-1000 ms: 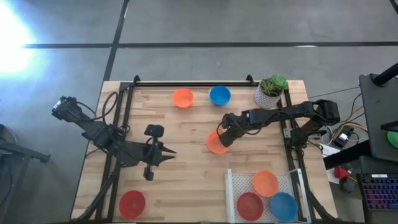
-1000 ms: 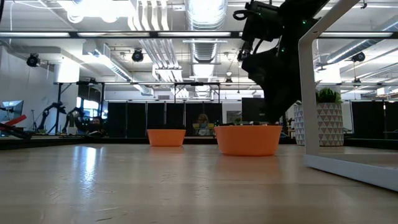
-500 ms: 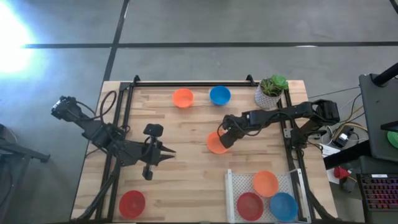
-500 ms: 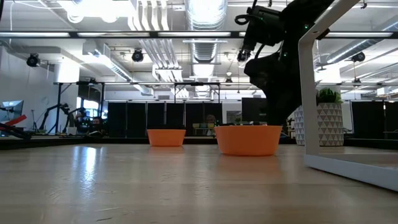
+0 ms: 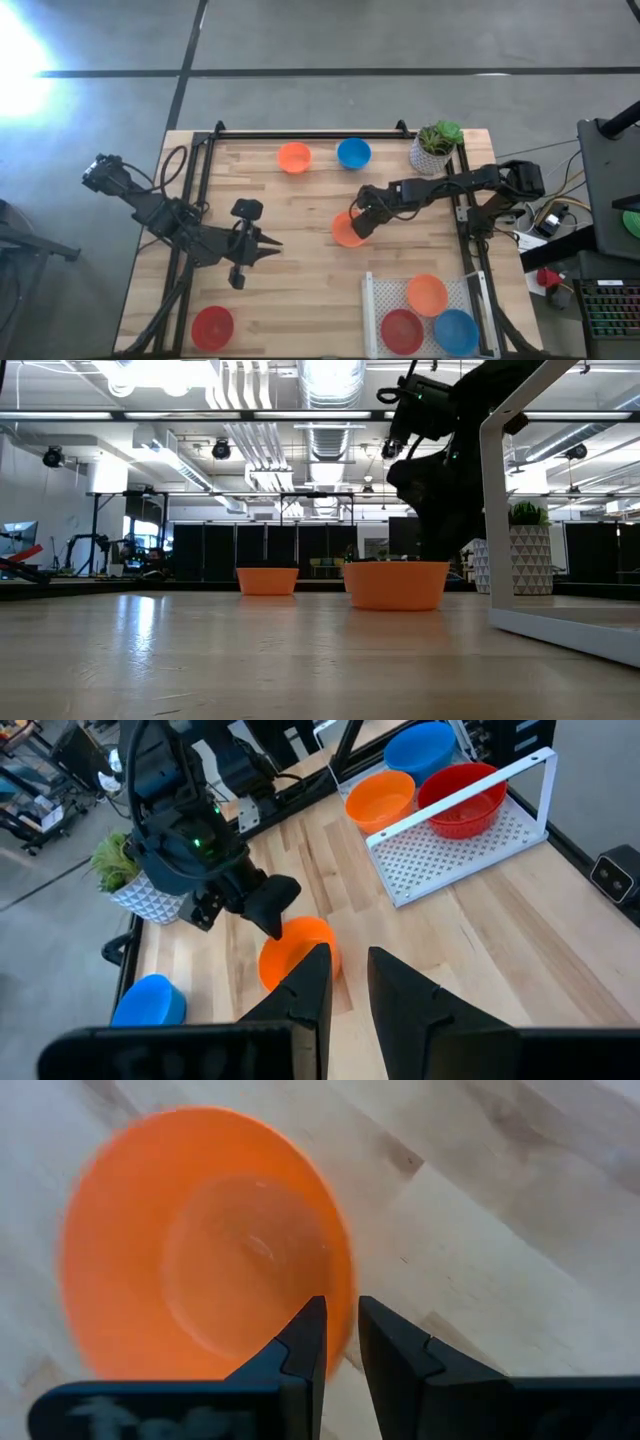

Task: Pick & Place Mini bowls
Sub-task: Stack the bottom orange bowl on top of the orange bowl on the shelf

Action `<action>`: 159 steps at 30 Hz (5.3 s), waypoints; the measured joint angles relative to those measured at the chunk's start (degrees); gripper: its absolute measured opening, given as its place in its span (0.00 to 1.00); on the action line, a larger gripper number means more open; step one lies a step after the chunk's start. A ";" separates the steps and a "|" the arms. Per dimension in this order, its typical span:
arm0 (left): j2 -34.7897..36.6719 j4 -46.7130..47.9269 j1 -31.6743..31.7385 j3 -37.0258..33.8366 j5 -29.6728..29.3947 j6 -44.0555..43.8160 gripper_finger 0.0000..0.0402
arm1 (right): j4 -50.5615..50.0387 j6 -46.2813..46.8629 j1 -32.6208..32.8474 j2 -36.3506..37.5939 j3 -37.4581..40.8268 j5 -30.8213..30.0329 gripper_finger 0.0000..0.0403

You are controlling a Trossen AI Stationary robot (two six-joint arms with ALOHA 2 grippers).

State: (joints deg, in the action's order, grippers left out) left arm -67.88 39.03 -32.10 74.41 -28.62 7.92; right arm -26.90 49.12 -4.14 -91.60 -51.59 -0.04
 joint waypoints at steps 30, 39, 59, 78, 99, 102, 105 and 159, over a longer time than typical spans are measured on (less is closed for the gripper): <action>0.76 0.29 -0.01 0.00 0.00 2.05 0.16 | -22.59 -1.72 1.36 12.99 -11.18 -0.17 0.02; 1.70 0.53 0.00 0.00 0.00 2.60 0.16 | -42.19 12.47 11.96 21.81 -14.58 -1.32 0.02; 2.77 0.66 0.07 0.00 0.00 6.86 0.16 | -45.79 34.89 36.32 14.07 -14.39 3.38 0.02; 7.26 0.66 0.09 0.00 0.00 8.59 0.16 | -48.50 33.08 40.76 3.28 -14.37 7.96 0.02; 8.13 0.42 0.07 0.00 0.28 3.98 0.16 | -49.39 30.65 41.03 2.59 -14.26 9.12 0.02; 8.13 0.42 0.07 0.00 0.28 3.93 0.16 | -49.19 31.81 41.03 2.59 -14.26 9.48 0.02; 8.13 0.25 0.07 0.00 0.28 3.93 0.16 | -49.15 33.04 41.03 2.59 -14.26 9.60 0.04; 8.13 -1.78 0.05 -0.20 0.23 3.49 0.16 | -43.80 28.46 41.42 7.09 -6.95 6.69 0.02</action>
State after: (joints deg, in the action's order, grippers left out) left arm -59.75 37.24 -32.04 74.22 -28.39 11.41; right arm -70.70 77.57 37.28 -84.50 -58.54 6.66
